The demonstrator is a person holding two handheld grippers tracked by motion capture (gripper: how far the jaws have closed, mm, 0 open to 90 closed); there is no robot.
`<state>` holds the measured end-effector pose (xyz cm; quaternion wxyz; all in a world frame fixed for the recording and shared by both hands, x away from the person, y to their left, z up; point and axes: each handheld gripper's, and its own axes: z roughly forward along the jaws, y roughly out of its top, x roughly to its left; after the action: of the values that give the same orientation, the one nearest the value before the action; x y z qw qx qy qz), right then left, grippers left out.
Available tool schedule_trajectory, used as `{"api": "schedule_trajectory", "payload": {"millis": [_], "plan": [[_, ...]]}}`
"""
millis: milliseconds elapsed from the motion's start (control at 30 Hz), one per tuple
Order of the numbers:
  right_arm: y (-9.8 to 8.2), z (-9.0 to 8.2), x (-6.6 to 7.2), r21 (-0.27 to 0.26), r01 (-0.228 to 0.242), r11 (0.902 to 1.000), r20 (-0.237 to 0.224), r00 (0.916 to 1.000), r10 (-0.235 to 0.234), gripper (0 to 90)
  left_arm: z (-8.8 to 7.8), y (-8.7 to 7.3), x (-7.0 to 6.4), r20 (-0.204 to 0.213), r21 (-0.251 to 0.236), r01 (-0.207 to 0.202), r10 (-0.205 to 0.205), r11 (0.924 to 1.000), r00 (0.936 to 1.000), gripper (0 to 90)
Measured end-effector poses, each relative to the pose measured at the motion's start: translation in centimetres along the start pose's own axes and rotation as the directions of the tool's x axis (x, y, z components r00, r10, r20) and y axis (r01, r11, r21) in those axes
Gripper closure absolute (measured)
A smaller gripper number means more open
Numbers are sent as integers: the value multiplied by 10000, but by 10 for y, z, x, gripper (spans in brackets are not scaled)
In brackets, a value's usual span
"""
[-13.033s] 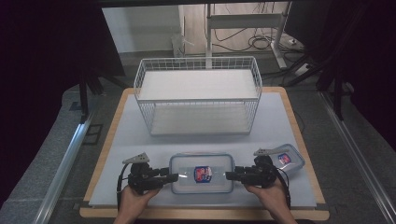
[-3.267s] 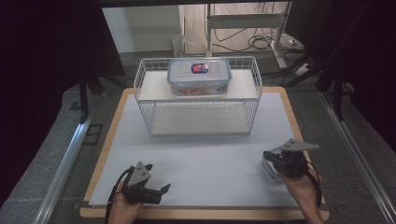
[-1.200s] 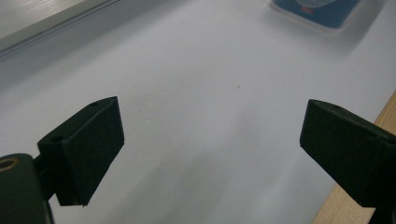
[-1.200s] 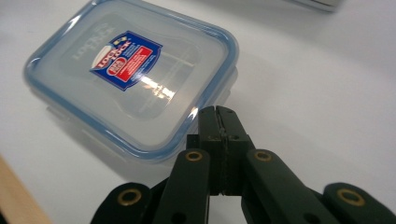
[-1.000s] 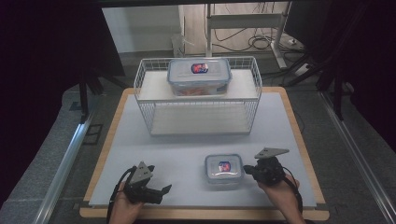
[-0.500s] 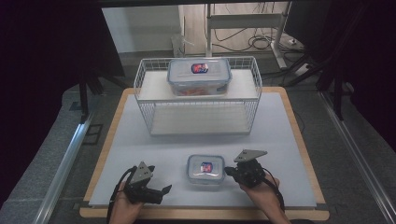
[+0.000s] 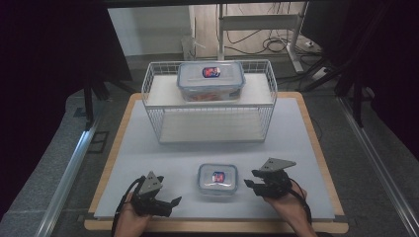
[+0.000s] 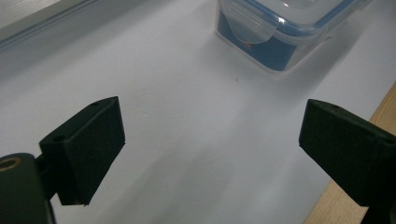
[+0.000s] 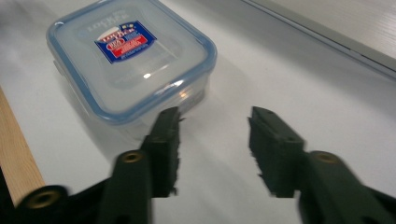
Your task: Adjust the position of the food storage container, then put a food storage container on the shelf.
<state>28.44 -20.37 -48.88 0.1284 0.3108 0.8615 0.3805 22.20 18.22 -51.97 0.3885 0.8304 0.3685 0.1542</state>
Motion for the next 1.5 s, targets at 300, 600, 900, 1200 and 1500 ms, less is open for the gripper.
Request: {"api": "schedule_trajectory", "payload": {"millis": [300, 600, 900, 1200, 1500], "plan": [[-11, -1, -12, -363, -173, 9992, -308, 9994, 162, 183, 1, -1, 0, -107, 149, -82, 84, 9999, 9999, 76], [-15, 2, -17, -269, -267, 9993, -210, 9994, 261, 77, 3, -1, 0, -64, 350, -86, 88, 9994, 9999, 76], [-14, 2, -16, -392, -298, 9988, -104, 9995, 294, 53, 6, 0, 0, 136, 434, -146, 140, 9990, 9998, 69], [-9, 4, -14, -435, -543, 9976, 340, 9979, 558, 35, 16, 18, 2, 409, 404, -167, 150, 9990, 9991, 43], [0, 4, -9, -431, -898, 9950, -340, 9955, 883, 33, 31, 39, 8, 1416, 385, 216, -268, 9990, 9896, 34]]}}
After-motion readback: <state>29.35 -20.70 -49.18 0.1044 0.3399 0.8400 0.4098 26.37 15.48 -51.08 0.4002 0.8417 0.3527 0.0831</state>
